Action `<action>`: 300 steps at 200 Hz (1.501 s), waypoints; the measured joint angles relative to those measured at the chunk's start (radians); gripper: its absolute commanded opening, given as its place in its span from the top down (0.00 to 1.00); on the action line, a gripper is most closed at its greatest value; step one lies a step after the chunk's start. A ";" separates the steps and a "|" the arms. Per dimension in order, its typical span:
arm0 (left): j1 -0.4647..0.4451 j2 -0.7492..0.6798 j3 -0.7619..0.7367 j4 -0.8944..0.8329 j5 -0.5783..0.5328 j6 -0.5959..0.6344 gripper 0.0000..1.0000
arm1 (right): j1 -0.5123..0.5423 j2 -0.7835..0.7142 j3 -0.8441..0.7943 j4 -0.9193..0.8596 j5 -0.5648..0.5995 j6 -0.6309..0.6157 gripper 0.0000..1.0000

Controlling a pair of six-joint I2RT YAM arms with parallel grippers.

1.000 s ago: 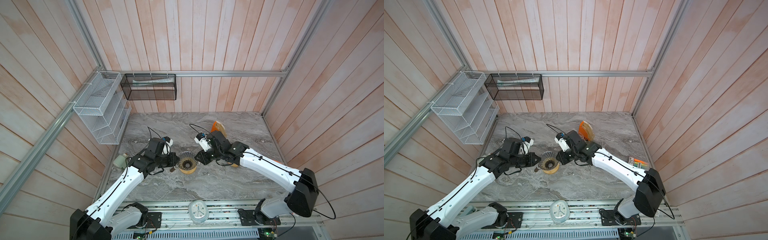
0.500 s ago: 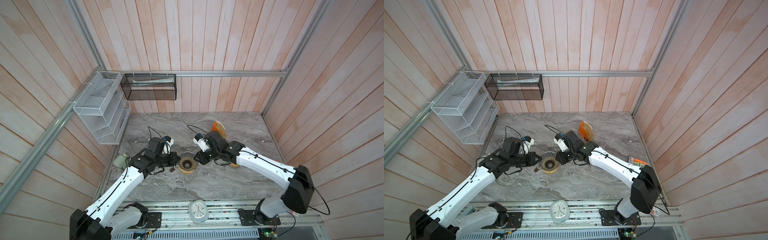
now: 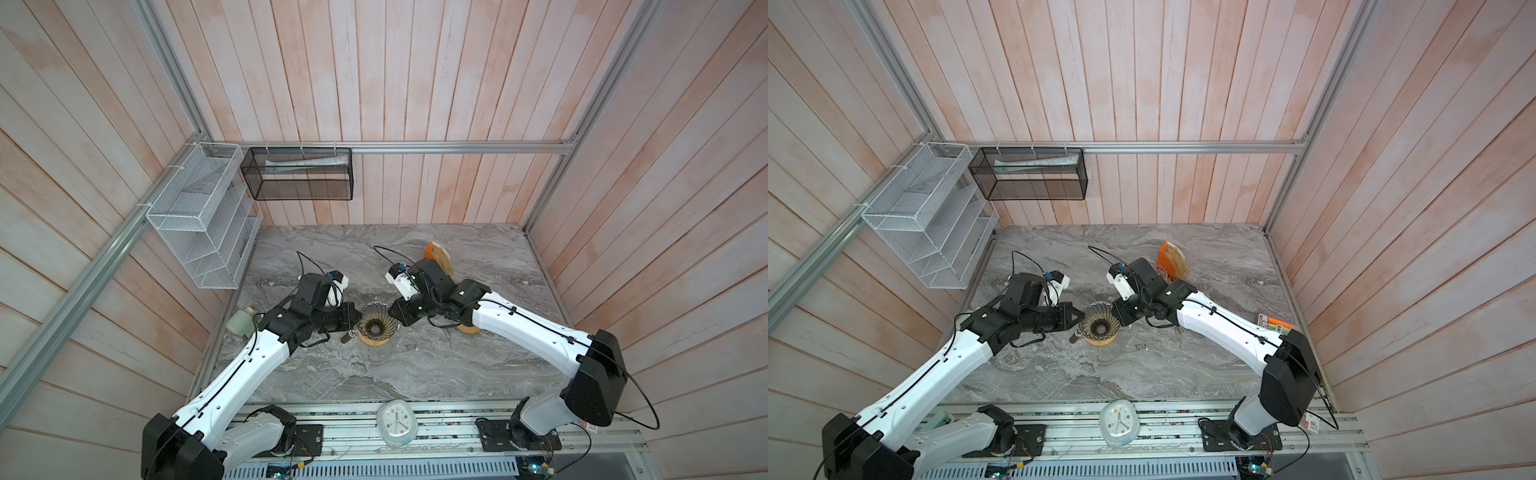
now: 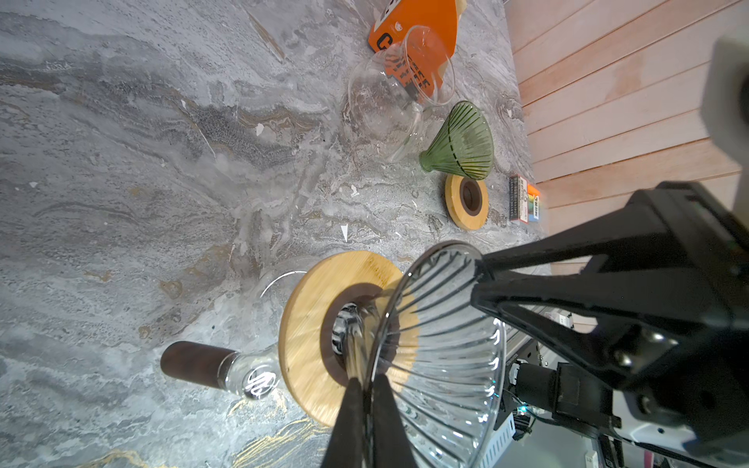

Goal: Place the coffee filter in the dripper

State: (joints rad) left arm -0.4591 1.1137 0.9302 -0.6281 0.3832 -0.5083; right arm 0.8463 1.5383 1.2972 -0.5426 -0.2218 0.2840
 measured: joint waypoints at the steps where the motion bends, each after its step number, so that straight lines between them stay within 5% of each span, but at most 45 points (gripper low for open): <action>1: 0.000 0.000 0.000 0.000 0.000 0.000 1.00 | 0.000 0.001 0.000 0.000 0.000 0.000 0.84; 137: 0.003 0.020 -0.008 0.022 0.006 0.000 1.00 | -0.005 0.039 0.073 -0.063 0.023 0.003 1.00; 300: 0.016 0.044 -0.009 0.036 0.005 -0.008 1.00 | -0.020 0.109 0.160 -0.123 0.005 -0.016 1.00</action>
State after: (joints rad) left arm -0.4431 1.1576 0.9215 -0.5922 0.3885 -0.5163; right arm 0.8265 1.6478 1.4570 -0.6655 -0.2165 0.2684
